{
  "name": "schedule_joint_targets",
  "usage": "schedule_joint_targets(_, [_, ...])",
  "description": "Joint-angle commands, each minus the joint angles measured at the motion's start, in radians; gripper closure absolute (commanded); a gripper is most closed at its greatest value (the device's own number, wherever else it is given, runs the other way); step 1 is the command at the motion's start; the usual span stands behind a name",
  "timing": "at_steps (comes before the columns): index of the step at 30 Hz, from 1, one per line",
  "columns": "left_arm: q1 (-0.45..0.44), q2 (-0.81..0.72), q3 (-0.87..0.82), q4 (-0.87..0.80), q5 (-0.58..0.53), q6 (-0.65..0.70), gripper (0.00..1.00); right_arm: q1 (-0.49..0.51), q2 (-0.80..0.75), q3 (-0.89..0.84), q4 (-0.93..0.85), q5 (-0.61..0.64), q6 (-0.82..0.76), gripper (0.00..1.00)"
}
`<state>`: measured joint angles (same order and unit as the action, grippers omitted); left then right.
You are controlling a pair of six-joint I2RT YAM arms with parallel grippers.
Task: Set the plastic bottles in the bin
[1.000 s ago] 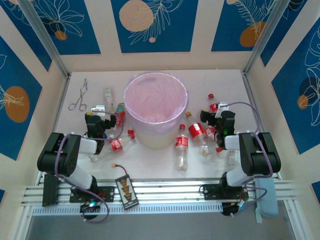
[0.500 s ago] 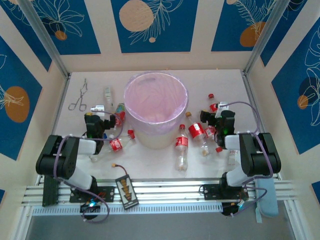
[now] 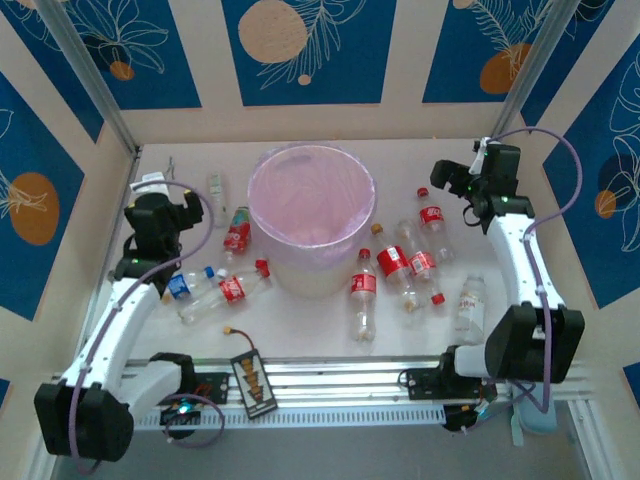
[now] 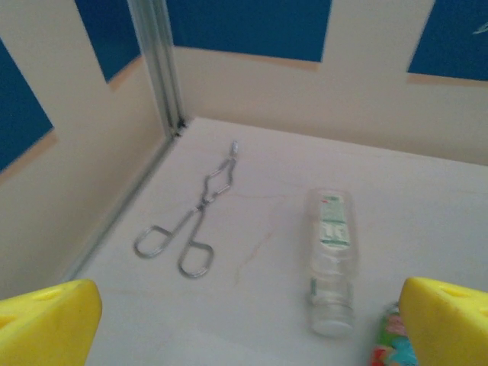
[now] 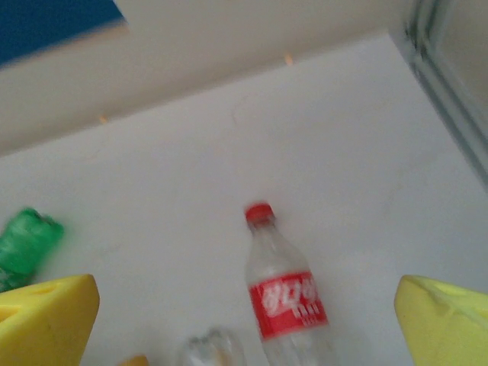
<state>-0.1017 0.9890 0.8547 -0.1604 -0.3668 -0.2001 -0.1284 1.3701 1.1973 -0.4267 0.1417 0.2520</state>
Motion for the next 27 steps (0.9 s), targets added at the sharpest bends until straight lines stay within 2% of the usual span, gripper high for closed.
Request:
schedule_joint_targets(1, [0.004,0.009,0.132,-0.365,0.194,-0.103,0.0,-0.039,0.111,0.019,-0.373,-0.089,-0.025,0.04])
schedule_joint_targets(5, [-0.031,0.003,0.245,-0.439,0.34,-0.157,0.0,-0.058,0.211,0.046,-0.383,-0.148,-0.037,0.13])
schedule_joint_targets(8, [-0.057,-0.012,0.33,-0.469,0.387,-0.185,0.0,-0.046,0.262,0.05,-0.336,-0.129,-0.039,0.14])
schedule_joint_targets(12, [-0.132,0.012,0.4,-0.425,0.439,-0.231,0.02,-0.001,0.361,0.081,-0.302,-0.097,-0.069,0.14])
schedule_joint_targets(18, [-0.356,0.134,0.484,-0.41,0.323,-0.192,0.03,0.025,0.48,0.123,-0.28,-0.073,-0.041,0.18])
schedule_joint_targets(20, [-0.397,0.177,0.506,-0.433,0.283,-0.176,0.03,0.037,0.501,0.127,-0.266,-0.048,-0.037,0.18])
schedule_joint_targets(23, [-0.441,0.225,0.525,-0.454,0.229,-0.156,0.03,0.05,0.53,0.134,-0.241,-0.028,-0.037,0.25])
schedule_joint_targets(27, [-0.472,0.264,0.531,-0.453,0.206,-0.145,0.05,0.053,0.541,0.13,-0.214,-0.012,-0.034,0.39])
